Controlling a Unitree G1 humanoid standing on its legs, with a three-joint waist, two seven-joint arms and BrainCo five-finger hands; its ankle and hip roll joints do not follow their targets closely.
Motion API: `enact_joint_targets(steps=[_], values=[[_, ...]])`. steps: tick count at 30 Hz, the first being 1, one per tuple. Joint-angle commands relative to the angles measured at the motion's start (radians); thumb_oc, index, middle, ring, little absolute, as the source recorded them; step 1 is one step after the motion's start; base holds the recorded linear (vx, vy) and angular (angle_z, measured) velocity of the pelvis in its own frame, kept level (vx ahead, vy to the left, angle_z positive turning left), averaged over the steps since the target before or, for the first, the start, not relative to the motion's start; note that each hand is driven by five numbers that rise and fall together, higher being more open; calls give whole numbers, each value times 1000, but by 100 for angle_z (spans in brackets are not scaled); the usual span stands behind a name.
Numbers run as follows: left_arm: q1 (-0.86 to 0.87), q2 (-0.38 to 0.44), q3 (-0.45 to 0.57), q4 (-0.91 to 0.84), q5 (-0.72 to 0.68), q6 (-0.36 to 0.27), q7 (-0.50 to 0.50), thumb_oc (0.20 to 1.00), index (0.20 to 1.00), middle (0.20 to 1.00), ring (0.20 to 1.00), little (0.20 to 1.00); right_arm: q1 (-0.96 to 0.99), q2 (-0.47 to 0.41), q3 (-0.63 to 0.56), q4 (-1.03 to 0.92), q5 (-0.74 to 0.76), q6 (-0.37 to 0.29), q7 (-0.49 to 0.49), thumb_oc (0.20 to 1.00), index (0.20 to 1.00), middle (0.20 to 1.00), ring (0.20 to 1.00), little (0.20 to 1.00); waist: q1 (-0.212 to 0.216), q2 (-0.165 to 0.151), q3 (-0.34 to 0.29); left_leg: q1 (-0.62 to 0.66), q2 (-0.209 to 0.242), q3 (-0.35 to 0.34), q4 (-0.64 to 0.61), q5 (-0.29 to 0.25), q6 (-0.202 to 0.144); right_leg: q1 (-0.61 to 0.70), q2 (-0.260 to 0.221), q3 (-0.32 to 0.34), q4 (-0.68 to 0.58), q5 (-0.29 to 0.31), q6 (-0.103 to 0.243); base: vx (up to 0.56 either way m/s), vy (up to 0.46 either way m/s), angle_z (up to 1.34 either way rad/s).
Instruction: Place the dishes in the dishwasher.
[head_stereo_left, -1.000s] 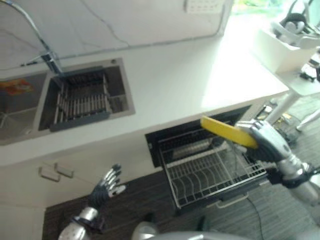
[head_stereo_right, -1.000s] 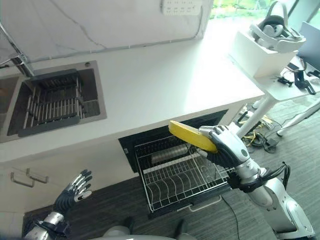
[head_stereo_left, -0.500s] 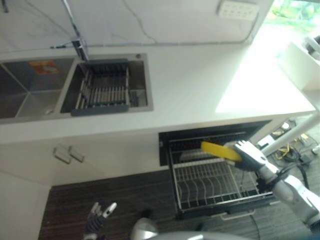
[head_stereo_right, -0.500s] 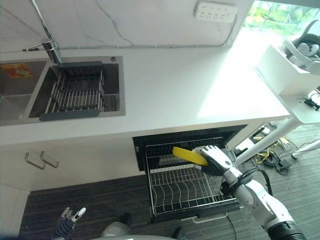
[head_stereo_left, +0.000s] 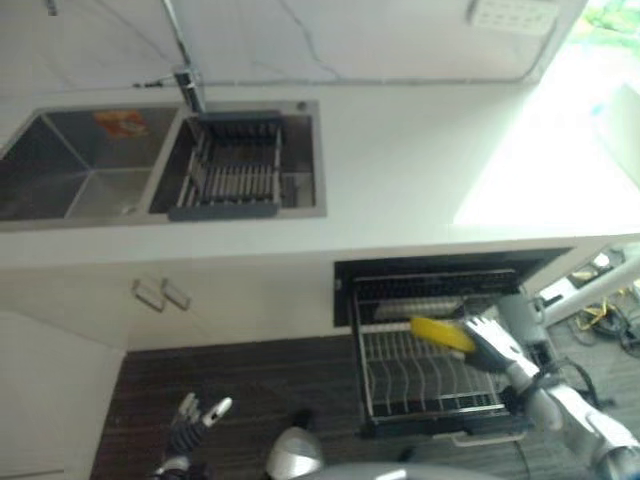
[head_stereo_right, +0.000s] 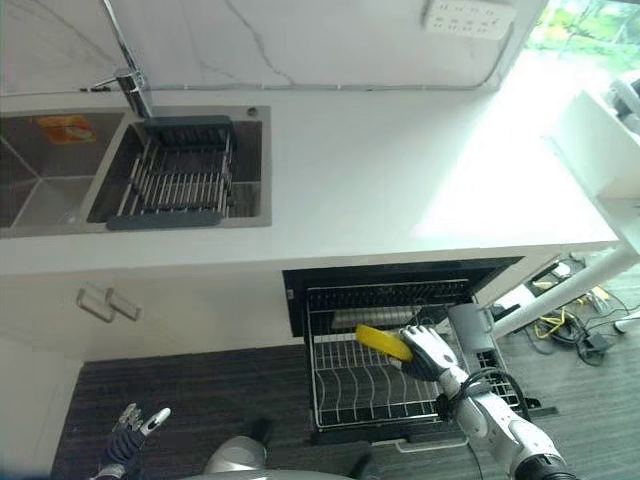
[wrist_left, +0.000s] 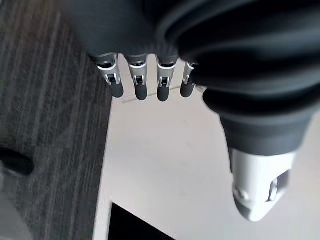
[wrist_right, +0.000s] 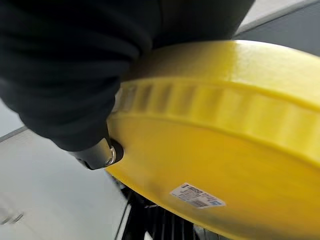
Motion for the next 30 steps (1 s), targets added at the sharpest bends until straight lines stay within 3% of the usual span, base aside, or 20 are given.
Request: enact_joint_targets(steps=[1,8,12,23,28,30], values=[[-84,75,-77,-61,30,-47,10,1000,1000,1000,1000,1000,-179,-23,49,24,19,46,-148,200,200,200,200,200,35,32,21,-51,43,53,8,-19,-17,-31,-84,0,95,-49,73,-192,-4,11],[-184,128,-151,-86,-59,-56,9,1000,1000,1000,1000,1000,-452,-78,160,168,13,178,-192,200,200,200,200,200,57,107,135,-160,28,30,19,11,-18,-131,-110,-1,118,-41,64,-248,-5,15],[-223,139,-177,-90,-114,-73,14,1000,1000,1000,1000,1000,-565,-119,210,237,57,206,-165,200,200,200,200,200,57,126,172,-193,21,35,13,18,-14,-172,-117,4,118,-33,66,-173,-13,2],[-265,150,-197,-149,-194,-79,32,1000,1000,1000,1000,1000,-732,-164,293,386,6,240,-75,200,200,200,200,200,61,131,201,-227,21,52,3,27,-9,-226,-111,19,117,-24,65,-65,-4,-3],[-279,161,-182,-143,-195,-76,38,1000,1000,1000,1000,1000,-719,-152,325,439,-85,241,-32,200,200,200,200,200,67,120,208,-233,24,54,2,29,-7,-234,-109,17,121,-25,65,-13,-39,0],[-283,162,-174,-138,-185,-81,39,1000,1000,1000,1000,1000,-726,-141,356,454,-190,263,-36,200,200,200,200,200,76,115,213,-231,27,55,4,25,-10,-231,-105,14,122,-29,65,-3,-73,1]])
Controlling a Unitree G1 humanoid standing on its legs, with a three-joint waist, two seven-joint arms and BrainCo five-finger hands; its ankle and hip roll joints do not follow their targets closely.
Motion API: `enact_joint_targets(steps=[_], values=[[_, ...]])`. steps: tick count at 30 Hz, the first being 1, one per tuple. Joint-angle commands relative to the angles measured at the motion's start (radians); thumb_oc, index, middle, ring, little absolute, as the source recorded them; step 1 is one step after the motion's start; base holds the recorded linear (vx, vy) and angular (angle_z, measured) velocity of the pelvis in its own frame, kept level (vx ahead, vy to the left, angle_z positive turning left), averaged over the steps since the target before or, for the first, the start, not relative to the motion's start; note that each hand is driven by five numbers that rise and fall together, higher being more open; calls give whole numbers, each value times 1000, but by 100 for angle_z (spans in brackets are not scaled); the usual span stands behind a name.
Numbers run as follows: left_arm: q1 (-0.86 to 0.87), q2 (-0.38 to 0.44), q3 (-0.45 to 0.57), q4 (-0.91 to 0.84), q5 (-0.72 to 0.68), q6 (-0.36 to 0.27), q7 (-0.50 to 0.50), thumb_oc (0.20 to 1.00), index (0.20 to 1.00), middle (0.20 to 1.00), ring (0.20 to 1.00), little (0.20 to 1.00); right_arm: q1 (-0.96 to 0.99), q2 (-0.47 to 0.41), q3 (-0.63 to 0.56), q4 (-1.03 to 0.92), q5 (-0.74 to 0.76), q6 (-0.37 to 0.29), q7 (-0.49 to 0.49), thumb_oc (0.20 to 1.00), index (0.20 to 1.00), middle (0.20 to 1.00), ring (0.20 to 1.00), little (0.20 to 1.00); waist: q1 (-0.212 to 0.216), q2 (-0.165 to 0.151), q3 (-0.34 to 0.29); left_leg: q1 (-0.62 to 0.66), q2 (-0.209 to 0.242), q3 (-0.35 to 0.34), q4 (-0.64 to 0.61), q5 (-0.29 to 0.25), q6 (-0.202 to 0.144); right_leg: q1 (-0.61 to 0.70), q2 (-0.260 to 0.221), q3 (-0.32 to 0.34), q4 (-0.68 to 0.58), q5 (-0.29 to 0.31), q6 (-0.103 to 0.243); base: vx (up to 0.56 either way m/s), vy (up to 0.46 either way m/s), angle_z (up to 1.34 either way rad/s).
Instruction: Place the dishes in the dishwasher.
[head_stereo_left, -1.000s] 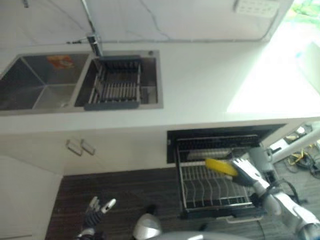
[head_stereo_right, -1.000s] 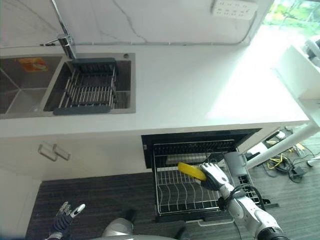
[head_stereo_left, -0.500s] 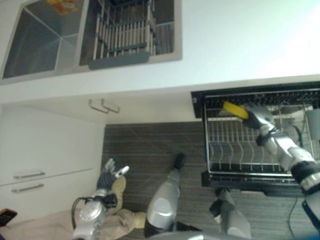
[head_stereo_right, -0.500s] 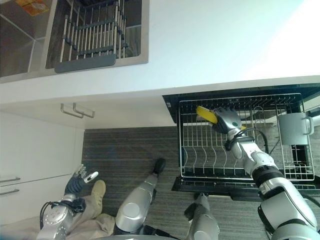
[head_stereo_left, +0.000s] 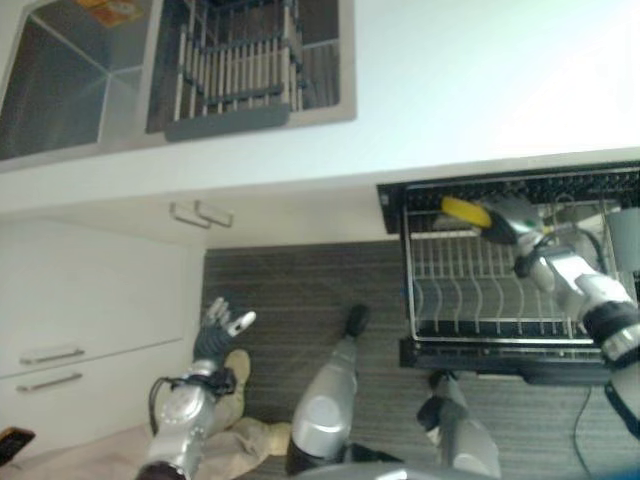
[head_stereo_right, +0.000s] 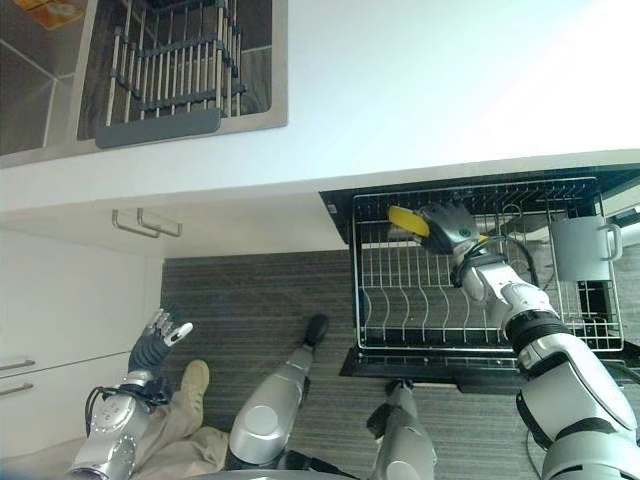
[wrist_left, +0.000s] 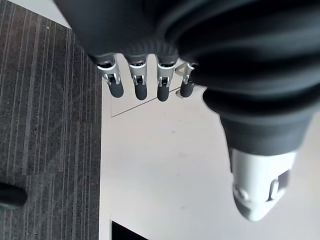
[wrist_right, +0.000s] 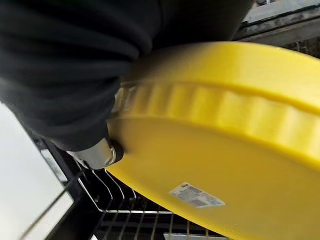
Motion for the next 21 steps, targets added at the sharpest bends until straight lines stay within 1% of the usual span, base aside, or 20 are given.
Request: enact_joint_targets(steps=[1,2,3,4,5,7,8,9,13,14,16,18,21], values=[[-1,65,-19,5,-34,-63,22,1000,1000,1000,1000,1000,-17,-20,127,87,-151,68,21,200,200,200,200,200,31,-39,-39,-20,31,89,3,-64,-2,-30,-104,34,121,-95,100,-7,-53,0],[-2,67,-19,7,-34,-66,21,1000,1000,1000,1000,1000,-21,-17,139,87,-187,73,17,200,200,200,200,200,32,-40,-38,-21,31,90,3,-64,-3,-30,-104,33,122,-95,100,-6,-45,0],[-4,69,-19,10,-36,-73,20,1000,1000,1000,1000,1000,-26,-16,167,85,-271,90,13,200,200,200,200,200,36,-43,-38,-21,31,90,4,-64,-2,-29,-103,30,122,-95,102,-3,-46,0],[-6,67,-18,13,-34,-77,21,1000,1000,1000,1000,1000,-28,-12,188,85,-317,101,15,200,200,200,200,200,39,-45,-38,-22,31,89,3,-63,-2,-28,-101,29,121,-96,101,-3,-56,0],[-6,65,-17,16,-32,-89,19,1000,1000,1000,1000,1000,-24,-6,206,85,-314,117,3,200,200,200,200,200,42,-46,-38,-23,31,88,2,-62,-1,-26,-99,26,120,-97,100,-3,-41,0],[-10,60,-15,16,-34,-90,20,1000,1000,1000,1000,1000,-7,12,206,88,-274,143,-11,200,200,200,200,200,43,-46,-39,-26,30,87,2,-60,-1,-27,-98,25,117,-95,100,0,0,0],[-11,56,-12,16,-31,-89,19,1000,1000,1000,1000,1000,2,24,200,89,-211,151,12,476,476,476,476,476,41,-47,-39,-26,30,89,2,-61,-1,-26,-98,27,115,-94,101,0,0,0],[-14,53,-9,20,-28,-87,18,1000,1000,1000,1000,1000,10,33,192,93,-208,149,27,1000,1000,1000,1000,1000,39,-49,-39,-27,32,92,2,-61,-3,-27,-98,27,114,-93,101,0,0,0],[-24,47,-2,26,-15,-71,9,1000,1000,1000,1000,1000,56,85,150,109,-76,168,109,1000,1000,1000,1000,1000,32,-57,-39,-21,33,96,2,-65,-2,-23,-92,32,112,-94,98,0,0,0],[-24,44,0,27,-7,-67,5,1000,1000,1000,1000,1000,63,95,129,114,-15,162,112,1000,1000,1000,1000,1000,30,-60,-39,-18,35,98,3,-67,-2,-20,-90,33,110,-94,97,0,0,0],[-26,42,-1,22,1,-58,9,1000,1000,1000,1000,1000,72,109,96,117,25,148,137,1000,1000,1000,1000,1000,25,-63,-42,-15,37,101,3,-68,-4,-16,-86,38,107,-94,95,-3,3,-2],[-32,41,-4,21,8,-52,13,1000,1000,1000,1000,1000,85,126,63,120,65,149,169,1000,1000,1000,1000,1000,18,-70,-45,-11,38,104,3,-66,-3,-14,-86,41,106,-90,94,0,14,-5],[-45,39,-5,17,14,-36,25,1000,1000,1000,1000,1000,103,147,34,121,112,152,177,1000,1000,1000,1000,1000,8,-81,-51,-1,41,110,5,-71,-2,-8,-82,50,107,-89,93,6,12,-3]])
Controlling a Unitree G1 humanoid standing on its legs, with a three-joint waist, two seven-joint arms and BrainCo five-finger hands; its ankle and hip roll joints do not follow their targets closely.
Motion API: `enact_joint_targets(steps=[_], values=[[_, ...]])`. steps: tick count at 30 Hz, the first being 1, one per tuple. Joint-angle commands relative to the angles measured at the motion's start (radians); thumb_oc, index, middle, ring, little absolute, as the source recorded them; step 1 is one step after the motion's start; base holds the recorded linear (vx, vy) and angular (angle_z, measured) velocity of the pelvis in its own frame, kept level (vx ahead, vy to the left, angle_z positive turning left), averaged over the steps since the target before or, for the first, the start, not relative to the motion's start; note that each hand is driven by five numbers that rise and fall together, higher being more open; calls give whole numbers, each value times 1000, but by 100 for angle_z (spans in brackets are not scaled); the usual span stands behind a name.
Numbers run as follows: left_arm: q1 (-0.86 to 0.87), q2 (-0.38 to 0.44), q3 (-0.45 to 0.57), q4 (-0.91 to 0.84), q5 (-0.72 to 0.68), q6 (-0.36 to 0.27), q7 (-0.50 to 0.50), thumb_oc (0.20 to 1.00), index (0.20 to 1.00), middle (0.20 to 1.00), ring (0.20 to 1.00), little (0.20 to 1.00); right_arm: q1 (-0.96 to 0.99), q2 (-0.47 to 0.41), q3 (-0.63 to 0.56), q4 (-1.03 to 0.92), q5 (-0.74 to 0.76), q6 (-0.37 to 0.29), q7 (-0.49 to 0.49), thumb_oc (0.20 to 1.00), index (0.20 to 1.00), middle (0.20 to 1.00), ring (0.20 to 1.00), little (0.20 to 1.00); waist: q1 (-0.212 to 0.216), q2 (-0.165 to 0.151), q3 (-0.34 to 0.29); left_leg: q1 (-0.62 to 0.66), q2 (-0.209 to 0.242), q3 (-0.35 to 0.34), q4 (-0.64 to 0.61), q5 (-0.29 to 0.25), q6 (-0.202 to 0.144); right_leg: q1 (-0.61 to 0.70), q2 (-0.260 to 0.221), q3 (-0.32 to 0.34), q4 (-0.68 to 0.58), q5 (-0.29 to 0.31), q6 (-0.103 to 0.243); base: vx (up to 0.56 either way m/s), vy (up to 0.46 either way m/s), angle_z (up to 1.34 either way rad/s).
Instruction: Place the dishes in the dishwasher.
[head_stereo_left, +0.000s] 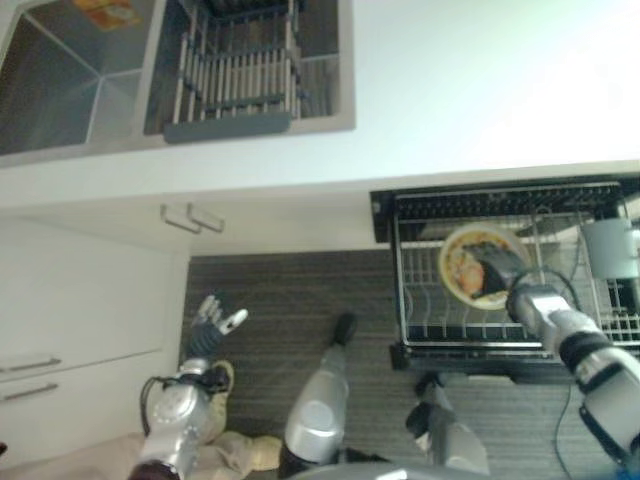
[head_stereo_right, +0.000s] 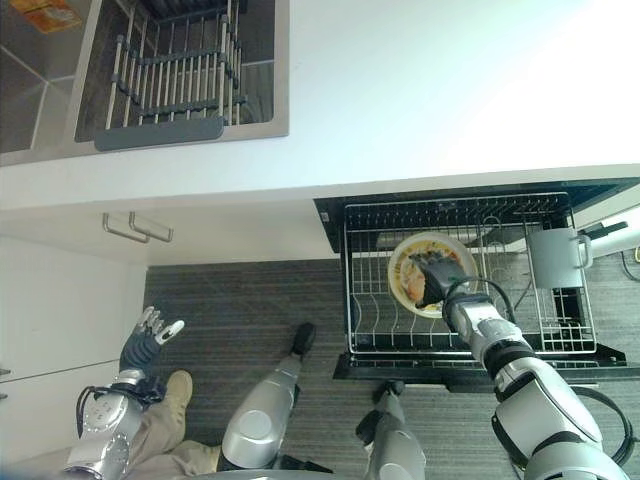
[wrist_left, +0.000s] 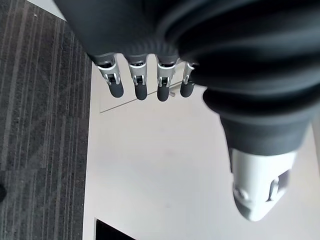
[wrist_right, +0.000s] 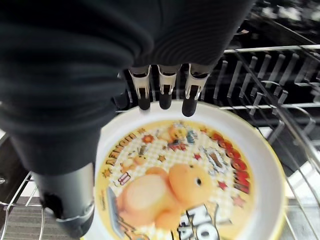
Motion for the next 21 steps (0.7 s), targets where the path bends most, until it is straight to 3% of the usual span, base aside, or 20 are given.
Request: enact_joint_targets(steps=[1,7,9,14,16,21], values=[[-29,19,-8,5,31,-18,16,1000,1000,1000,1000,1000,-34,1,18,11,75,2,3,1000,1000,1000,1000,1000,12,-24,-2,-4,39,98,5,-71,-1,-4,-83,41,106,-94,96,0,0,0],[-28,12,1,22,50,4,23,1000,1000,1000,1000,1000,-19,20,-52,-16,293,10,60,1000,1000,1000,1000,1000,-5,-40,-17,21,48,112,7,-78,-3,16,-72,57,103,-95,91,14,39,-7],[-21,12,14,18,59,15,37,1000,1000,1000,1000,1000,-5,29,-77,-50,355,53,132,1000,1000,1000,1000,1000,-13,-50,-22,30,52,118,10,-81,-4,23,-68,66,103,-97,89,37,39,-13],[7,15,58,-22,72,34,68,1000,1000,1000,1000,1000,84,15,-145,-322,522,175,193,1000,1000,1000,1000,1000,-49,-92,-25,57,68,140,9,-87,-6,48,-55,86,94,-91,90,49,0,-13],[24,11,78,-40,78,43,75,1000,1000,1000,1000,1000,136,4,-171,-427,506,219,215,1000,1000,1000,1000,1000,-62,-105,-29,63,72,146,8,-89,-6,53,-52,95,92,-90,91,42,7,-17],[81,-10,128,-69,95,60,92,1000,1000,1000,1000,1000,309,0,-305,-639,551,259,252,1000,1000,1000,1000,1000,-99,-128,-47,84,81,169,6,-93,-2,70,-43,116,86,-92,93,53,16,-13]])
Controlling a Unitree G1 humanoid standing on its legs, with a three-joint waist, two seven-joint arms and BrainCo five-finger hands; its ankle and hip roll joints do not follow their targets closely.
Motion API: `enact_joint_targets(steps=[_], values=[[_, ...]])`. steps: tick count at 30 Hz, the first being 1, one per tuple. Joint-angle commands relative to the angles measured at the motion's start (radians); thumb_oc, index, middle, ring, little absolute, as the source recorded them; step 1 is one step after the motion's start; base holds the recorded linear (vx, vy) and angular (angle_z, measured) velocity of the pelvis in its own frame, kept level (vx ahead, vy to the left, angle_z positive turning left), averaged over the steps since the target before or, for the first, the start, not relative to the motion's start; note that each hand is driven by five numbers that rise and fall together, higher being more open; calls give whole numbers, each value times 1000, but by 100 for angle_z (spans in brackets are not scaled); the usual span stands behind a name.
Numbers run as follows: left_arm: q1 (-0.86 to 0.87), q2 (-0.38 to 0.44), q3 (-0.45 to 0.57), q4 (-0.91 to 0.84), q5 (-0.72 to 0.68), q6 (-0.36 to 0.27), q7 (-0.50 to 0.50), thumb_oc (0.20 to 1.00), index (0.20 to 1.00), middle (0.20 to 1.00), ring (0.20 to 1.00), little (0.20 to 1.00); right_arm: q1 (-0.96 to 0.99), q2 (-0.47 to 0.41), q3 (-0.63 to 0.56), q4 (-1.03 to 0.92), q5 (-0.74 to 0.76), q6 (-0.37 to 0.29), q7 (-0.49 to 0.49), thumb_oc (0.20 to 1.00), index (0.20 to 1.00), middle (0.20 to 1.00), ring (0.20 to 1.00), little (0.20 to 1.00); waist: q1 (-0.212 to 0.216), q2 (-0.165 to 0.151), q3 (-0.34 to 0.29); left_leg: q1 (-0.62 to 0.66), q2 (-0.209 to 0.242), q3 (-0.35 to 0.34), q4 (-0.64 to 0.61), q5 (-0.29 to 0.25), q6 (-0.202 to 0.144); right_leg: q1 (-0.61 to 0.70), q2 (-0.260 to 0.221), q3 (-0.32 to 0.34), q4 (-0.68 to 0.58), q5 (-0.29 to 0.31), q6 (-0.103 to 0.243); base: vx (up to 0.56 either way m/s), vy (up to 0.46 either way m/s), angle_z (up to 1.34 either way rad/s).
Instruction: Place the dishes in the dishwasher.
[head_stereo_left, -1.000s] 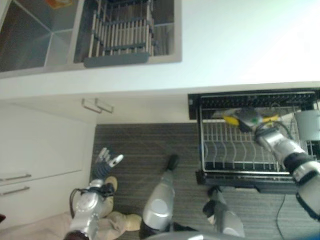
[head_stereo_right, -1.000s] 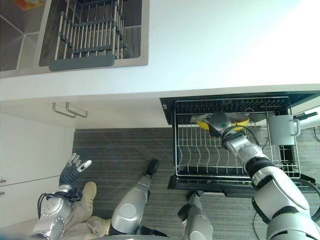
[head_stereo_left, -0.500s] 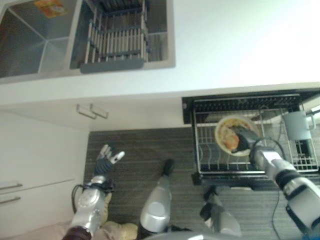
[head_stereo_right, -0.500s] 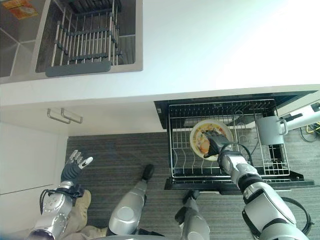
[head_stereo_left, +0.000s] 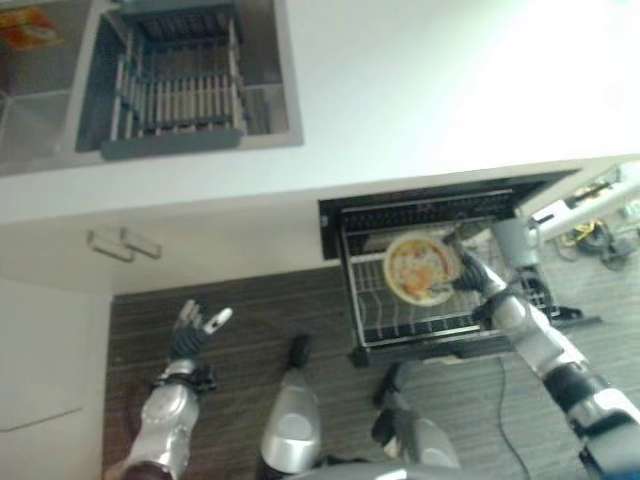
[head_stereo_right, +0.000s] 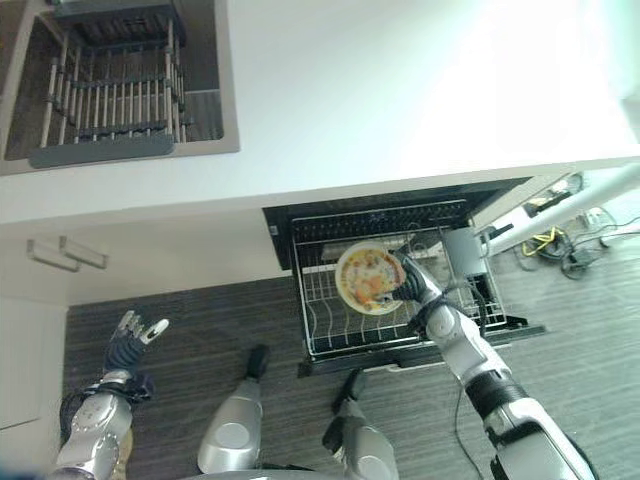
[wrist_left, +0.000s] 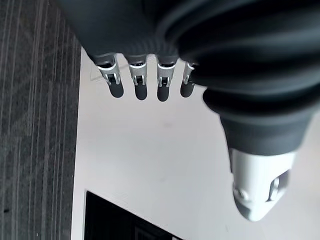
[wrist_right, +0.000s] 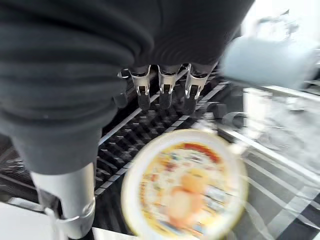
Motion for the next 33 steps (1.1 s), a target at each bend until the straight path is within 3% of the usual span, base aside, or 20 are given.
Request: enact_joint_targets(steps=[1,3,8,14,22,33], values=[[35,-5,17,-15,44,-21,27,1000,1000,1000,1000,1000,-20,-58,-38,-45,50,10,7,1000,1000,1000,1000,1000,-4,42,-20,12,46,95,7,-75,7,44,-76,38,84,-92,90,48,61,-23],[60,-26,44,-4,45,-25,37,1000,1000,1000,1000,1000,60,-57,-121,-155,95,15,-3,1000,1000,1000,1000,1000,-32,37,-30,24,51,111,6,-77,8,49,-73,53,84,-94,91,42,68,-29],[109,-77,82,16,52,-38,30,1000,1000,1000,1000,1000,246,-38,-288,-372,24,2,-5,1000,1000,1000,1000,1000,-101,36,-64,48,57,152,8,-84,13,53,-72,90,87,-100,96,28,82,-21],[144,-101,95,21,56,-35,25,1000,1000,1000,1000,1000,373,-34,-421,-485,31,-3,-36,1000,1000,1000,1000,1000,-149,39,-107,80,57,192,9,-97,17,66,-71,121,80,-106,102,61,62,-23],[167,-111,110,32,59,-19,12,1000,1000,1000,1000,1000,466,16,-467,-445,58,53,-71,1000,1000,1000,1000,1000,-173,45,-135,104,56,220,12,-107,19,80,-74,133,76,-112,104,45,38,-11],[182,-119,119,30,83,8,11,1000,1000,1000,1000,1000,494,111,-463,-341,196,48,-79,1000,1000,1000,1000,1000,-171,50,-148,132,49,229,12,-111,17,115,-83,107,69,-120,98,18,9,1]])
